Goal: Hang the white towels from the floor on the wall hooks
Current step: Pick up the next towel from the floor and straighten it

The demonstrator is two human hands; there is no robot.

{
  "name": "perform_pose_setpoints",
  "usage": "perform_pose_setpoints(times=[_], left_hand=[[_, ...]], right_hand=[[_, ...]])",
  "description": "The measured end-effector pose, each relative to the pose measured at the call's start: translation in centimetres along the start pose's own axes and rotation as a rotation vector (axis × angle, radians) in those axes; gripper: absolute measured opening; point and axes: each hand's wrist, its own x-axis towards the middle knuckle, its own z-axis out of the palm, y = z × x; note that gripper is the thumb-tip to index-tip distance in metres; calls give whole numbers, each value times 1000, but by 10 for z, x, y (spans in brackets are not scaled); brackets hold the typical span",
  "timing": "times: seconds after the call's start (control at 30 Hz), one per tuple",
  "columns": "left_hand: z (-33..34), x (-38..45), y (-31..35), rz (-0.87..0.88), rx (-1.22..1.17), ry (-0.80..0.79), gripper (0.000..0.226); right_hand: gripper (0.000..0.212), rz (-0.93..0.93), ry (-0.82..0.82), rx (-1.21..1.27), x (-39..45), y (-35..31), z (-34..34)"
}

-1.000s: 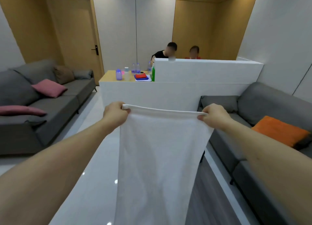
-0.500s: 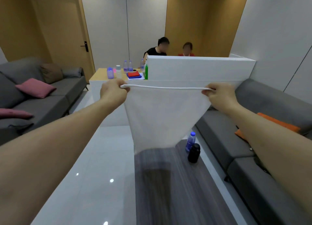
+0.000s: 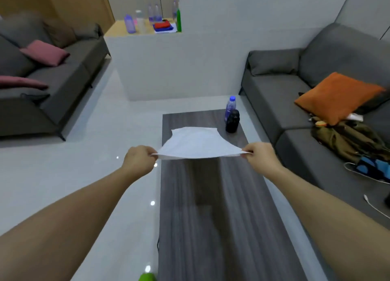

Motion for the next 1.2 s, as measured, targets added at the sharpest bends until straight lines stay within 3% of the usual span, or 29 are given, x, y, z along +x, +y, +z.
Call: perform_pose_setpoints(times=[0.33, 0.53, 0.67, 0.9, 1.2], left_hand=[[146, -175, -90, -83, 35, -388, 21], [170, -274, -135, -59, 73, -556, 18], [164, -303, -148, -49, 64, -585, 19], [140, -261, -130, 0, 7, -395, 15], [151, -100, -61, -13, 62, -277, 23]], right_hand=[[14, 255, -316, -73, -199, 107, 116], [14, 329, -423, -86, -312, 114, 152], [13, 364, -397, -85, -351, 111, 156], [9, 300, -253, -40, -314, 106, 142], [7, 284, -211, -34, -148, 128, 122]])
